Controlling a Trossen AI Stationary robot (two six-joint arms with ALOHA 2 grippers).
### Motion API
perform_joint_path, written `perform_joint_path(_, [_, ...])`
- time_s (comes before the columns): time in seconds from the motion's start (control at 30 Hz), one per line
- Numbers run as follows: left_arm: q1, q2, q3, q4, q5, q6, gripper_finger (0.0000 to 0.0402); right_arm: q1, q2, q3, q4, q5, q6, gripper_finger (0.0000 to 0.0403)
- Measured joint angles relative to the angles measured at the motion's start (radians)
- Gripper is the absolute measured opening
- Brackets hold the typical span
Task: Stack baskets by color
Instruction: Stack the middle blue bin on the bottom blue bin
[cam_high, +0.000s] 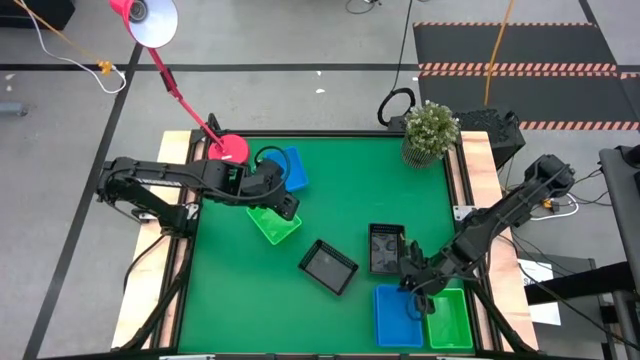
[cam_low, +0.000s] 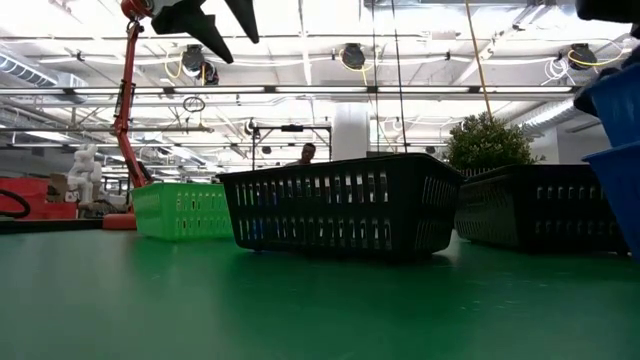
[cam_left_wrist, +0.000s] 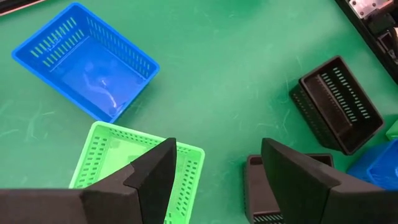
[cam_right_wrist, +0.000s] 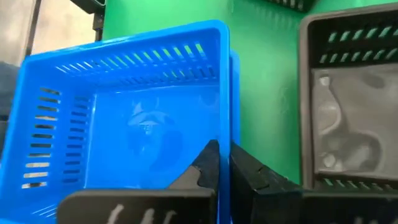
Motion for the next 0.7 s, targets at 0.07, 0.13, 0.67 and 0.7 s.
perform_joint_path(0.07, [0.000, 0.000, 0.000, 0.002, 0.000, 0.000, 0.0236, -0.001, 0.015, 0.000, 0.016, -0.022, -0.002, 0.0005])
perform_joint_path(0.13, [0.000, 0.000, 0.000, 0.002, 0.000, 0.000, 0.0236, -0.001, 0.031, 0.000, 0.026, -0.024, 0.002, 0.0009])
perform_joint_path(0.67, [0.006, 0.000, 0.000, -0.004, 0.001, 0.016, 0.0236, 0.000, 0.028, 0.000, 0.044, -0.026, 0.084, 0.0138])
perform_joint_path(0.7, [0.006, 0.000, 0.000, -0.005, 0.001, 0.014, 0.0236, 0.000, 0.019, 0.000, 0.049, -0.026, 0.085, 0.0144])
